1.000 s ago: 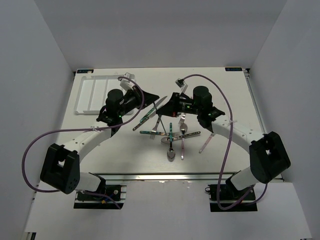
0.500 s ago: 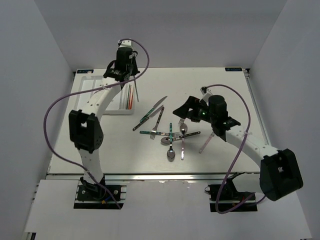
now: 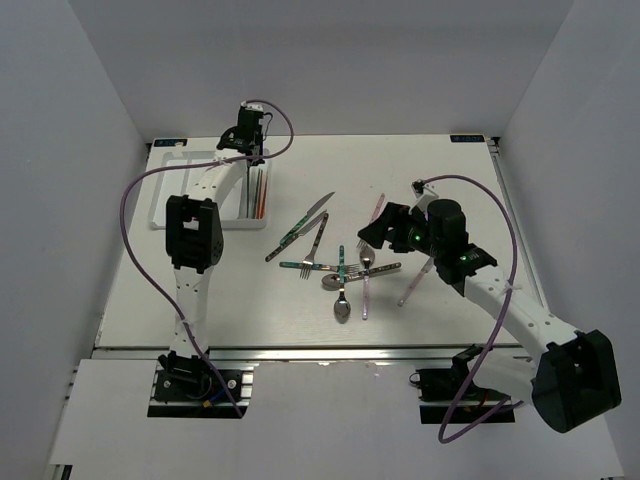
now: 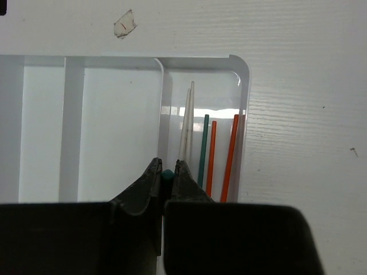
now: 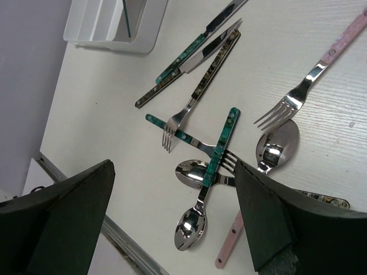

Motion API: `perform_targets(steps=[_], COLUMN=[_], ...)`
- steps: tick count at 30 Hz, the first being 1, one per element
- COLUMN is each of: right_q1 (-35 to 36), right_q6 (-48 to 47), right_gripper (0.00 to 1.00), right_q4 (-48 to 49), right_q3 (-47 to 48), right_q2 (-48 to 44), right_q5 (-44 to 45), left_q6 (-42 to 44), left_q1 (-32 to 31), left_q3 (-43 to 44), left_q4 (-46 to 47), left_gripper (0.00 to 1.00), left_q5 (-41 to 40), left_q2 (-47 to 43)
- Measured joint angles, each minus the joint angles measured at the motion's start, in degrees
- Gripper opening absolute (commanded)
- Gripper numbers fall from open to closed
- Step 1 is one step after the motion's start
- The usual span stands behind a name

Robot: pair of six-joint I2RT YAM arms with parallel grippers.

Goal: Sort the eating utensils into containers

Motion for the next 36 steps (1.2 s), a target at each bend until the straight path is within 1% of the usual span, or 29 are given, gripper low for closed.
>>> perform_targets(steps=[1, 3, 4, 6, 7, 8, 10, 11, 12, 14, 18, 21, 23, 25, 26, 29, 31, 32, 33, 36], right_q1=[-0.04, -0.04, -0.04, -0.04, -0.04, -0.04, -0.04, -0.04, -0.04, -0.02, 0.26, 0.31, 0.31, 0.31, 0.31, 0.31, 0.35, 0.35, 0.35, 0.39], right_q6=[-0.31, -0.74, -0.90, -1.33, -1.66, -1.95, -2.32, -2.54, -2.78, -3.26, -3.76, -3.54, -3.39, -3.30, -3.28, -3.48, -3.54, -3.54, -3.52, -3.43], right_gripper=[0.89, 0.89, 0.89, 0.89, 0.89, 0.89, 0.89, 0.89, 0.89, 0.89, 0.89, 0.89, 0.89, 0.89, 0.88, 0.83, 0.80, 0.75, 0.74, 0.68], right_q4=[-0.11, -0.15, -0.15, -0.15, -0.28, -0.48, -1.95, -2.80, -3.72, -6.01, -12.31, -16.02, -18.16, -19.71, -20.31, -22.18, -23.08, -23.21, -23.10, -23.54], right_q3=[0.00, 0.00, 0.02, 0.04, 0.13, 0.26, 1.36, 2.21, 3.28, 5.86, 14.69, 19.74, 21.46, 22.36, 22.88, 27.04, 30.86, 32.79, 34.51, 37.92], right_q2=[0.20, 0.72, 1.07, 2.05, 2.64, 3.37, 4.83, 5.73, 6.67, 8.68, 16.09, 22.01, 24.85, 27.17, 28.15, 32.76, 36.54, 38.45, 40.35, 44.92], right_q5=[0.00, 0.04, 0.07, 0.26, 0.44, 0.74, 1.84, 2.54, 3.48, 6.27, 15.45, 22.10, 25.53, 27.82, 28.46, 29.57, 30.29, 30.60, 30.80, 31.26], left_q6=[0.22, 0.59, 0.66, 0.66, 0.31, -0.17, -0.66, -1.01, -1.33, -2.58, -5.75, -9.33, -11.54, -13.16, -13.73, -14.45, -14.36, -14.34, -14.36, -14.43], left_q1=[-0.11, -0.13, -0.13, -0.22, -0.24, -0.26, -0.26, -0.26, -0.26, -0.35, -0.72, -1.40, -1.75, -2.21, -2.36, -2.38, -2.36, -2.36, -2.36, -2.36], left_q3=[-0.07, -0.39, -0.81, -2.27, -3.48, -4.76, -6.64, -7.56, -8.24, -8.83, -10.43, -13.55, -17.84, -24.02, -26.99, -39.71, -47.47, -51.25, -55.49, -65.77], left_q4=[0.63, 1.33, 1.57, 1.92, 2.05, 1.95, 2.16, 1.84, 1.44, 0.76, -0.42, -1.36, -0.48, -0.17, 0.13, 2.89, 3.98, 4.57, 5.14, 5.18], left_gripper=[0.14, 0.27, 0.42, 0.53, 0.65, 0.69, 0.74, 0.85, 0.92, 0.98, 0.98, 0.98, 0.98, 0.98, 0.98, 0.98, 0.98, 0.98, 0.98, 0.98], left_q5=[0.15, 0.48, 0.68, 1.14, 1.49, 1.81, 2.49, 2.73, 3.02, 3.54, 3.82, 3.80, 3.87, 4.17, 4.44, 5.01, 5.46, 5.49, 5.55, 6.27], left_q2=[-0.02, -0.02, -0.07, -0.33, -0.68, -1.20, -2.29, -3.13, -4.17, -6.60, -15.30, -26.80, -36.41, -46.95, -51.98, -67.08, -74.14, -76.46, -78.38, -79.34])
